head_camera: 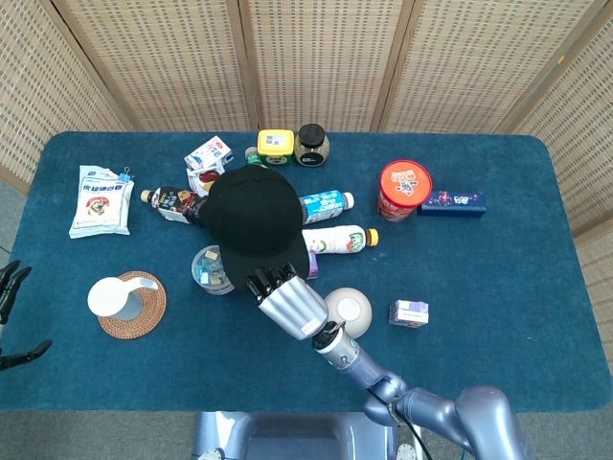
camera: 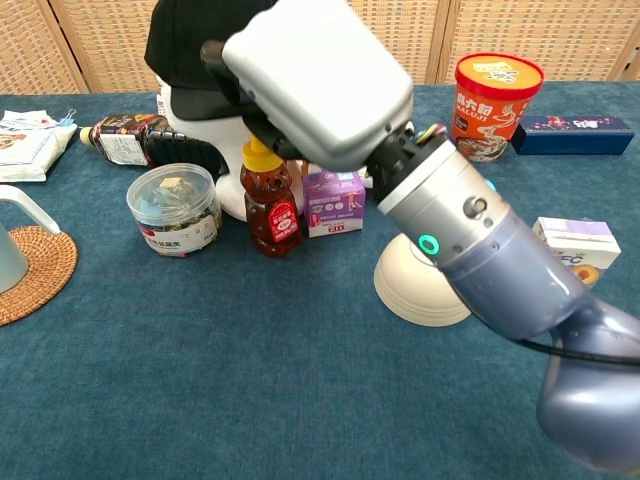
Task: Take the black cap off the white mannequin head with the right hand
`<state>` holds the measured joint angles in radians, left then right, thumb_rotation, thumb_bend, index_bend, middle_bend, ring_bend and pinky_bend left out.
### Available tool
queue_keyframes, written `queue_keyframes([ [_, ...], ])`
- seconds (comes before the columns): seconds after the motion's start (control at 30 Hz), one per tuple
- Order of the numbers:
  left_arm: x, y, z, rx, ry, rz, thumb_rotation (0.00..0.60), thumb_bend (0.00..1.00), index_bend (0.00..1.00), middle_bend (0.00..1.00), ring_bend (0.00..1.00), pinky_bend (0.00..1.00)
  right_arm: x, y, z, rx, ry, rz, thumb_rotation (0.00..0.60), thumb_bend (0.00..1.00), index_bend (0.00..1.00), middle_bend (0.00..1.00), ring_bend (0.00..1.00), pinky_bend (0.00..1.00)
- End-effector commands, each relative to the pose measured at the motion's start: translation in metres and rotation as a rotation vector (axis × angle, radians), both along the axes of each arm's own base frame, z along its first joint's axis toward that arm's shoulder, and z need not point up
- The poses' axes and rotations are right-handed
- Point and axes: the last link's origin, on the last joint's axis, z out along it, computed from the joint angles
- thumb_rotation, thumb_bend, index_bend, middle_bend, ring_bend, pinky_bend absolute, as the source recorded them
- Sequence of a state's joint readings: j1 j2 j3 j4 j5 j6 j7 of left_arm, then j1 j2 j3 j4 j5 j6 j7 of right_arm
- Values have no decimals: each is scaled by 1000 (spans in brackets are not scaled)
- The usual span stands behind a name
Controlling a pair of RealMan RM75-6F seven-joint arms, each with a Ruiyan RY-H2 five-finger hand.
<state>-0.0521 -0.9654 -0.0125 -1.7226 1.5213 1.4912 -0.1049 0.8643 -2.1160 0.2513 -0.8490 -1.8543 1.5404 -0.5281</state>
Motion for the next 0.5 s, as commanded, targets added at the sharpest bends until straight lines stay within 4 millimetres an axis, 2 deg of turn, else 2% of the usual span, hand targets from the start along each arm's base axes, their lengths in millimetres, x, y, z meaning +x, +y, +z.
queue_keyframes([
  [0.03, 0, 0, 0, -2, 0, 1, 600, 41, 0, 0, 0, 21, 1, -9, 8, -28, -11, 11, 600, 631, 652, 694, 730, 889],
  [0.2, 0, 0, -1, -13, -3, 7, 600, 42, 0, 0, 0, 22, 7, -32, 24, -92, -23, 2, 600, 624, 667, 710, 770, 961],
  [0.37, -1, 0, 0, -16, -9, 8, 600, 41, 0, 0, 0, 22, 13, -52, 47, -146, -64, -23, 600, 631, 676, 716, 781, 976],
  [0.5, 0, 0, 0, -20, -11, 7, 600, 41, 0, 0, 0, 22, 18, -60, 60, -170, -81, -37, 600, 638, 681, 722, 783, 977],
])
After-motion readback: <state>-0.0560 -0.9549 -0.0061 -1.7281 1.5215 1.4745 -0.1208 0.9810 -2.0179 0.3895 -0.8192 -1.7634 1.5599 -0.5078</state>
